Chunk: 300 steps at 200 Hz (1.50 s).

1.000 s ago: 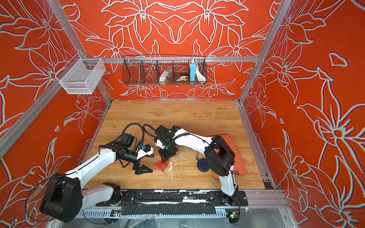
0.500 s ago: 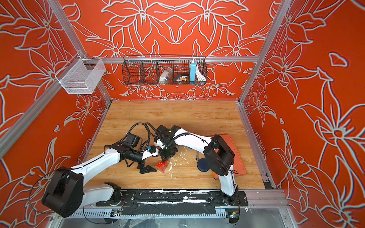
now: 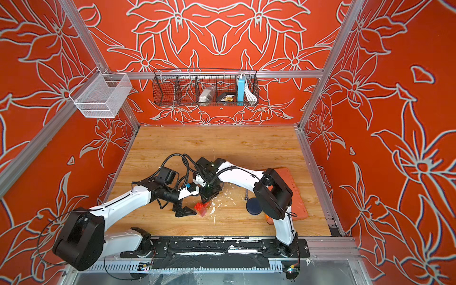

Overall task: Assemble the letter h with lego
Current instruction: Adjust the lego brick from the lego brick.

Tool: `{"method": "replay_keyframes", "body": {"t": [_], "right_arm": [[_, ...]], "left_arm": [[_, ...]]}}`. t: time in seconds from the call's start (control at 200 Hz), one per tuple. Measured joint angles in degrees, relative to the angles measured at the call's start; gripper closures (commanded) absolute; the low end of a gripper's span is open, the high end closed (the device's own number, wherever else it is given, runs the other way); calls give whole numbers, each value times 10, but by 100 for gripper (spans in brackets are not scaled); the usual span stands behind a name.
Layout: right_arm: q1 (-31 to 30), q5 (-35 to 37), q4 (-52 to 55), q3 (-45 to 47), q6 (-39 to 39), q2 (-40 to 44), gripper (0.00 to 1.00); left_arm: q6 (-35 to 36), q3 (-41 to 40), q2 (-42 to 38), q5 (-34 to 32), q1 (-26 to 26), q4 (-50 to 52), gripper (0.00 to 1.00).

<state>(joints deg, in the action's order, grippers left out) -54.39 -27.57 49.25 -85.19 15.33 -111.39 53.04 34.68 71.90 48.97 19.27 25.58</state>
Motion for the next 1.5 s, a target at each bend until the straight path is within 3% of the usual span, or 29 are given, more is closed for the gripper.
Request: {"method": "replay_keyframes", "body": {"t": [0.685, 1.121, 1.501], "right_arm": [[1, -7, -53, 45, -31, 23, 75], [1, 34, -83, 60, -40, 38, 71], [0, 60, -136, 85, -36, 41, 73]], "left_arm": [[-8, 0, 0, -10, 10, -3, 4], [-4, -17, -9, -41, 11, -54, 2], [1, 33, -45, -11, 11, 28, 1]]}}
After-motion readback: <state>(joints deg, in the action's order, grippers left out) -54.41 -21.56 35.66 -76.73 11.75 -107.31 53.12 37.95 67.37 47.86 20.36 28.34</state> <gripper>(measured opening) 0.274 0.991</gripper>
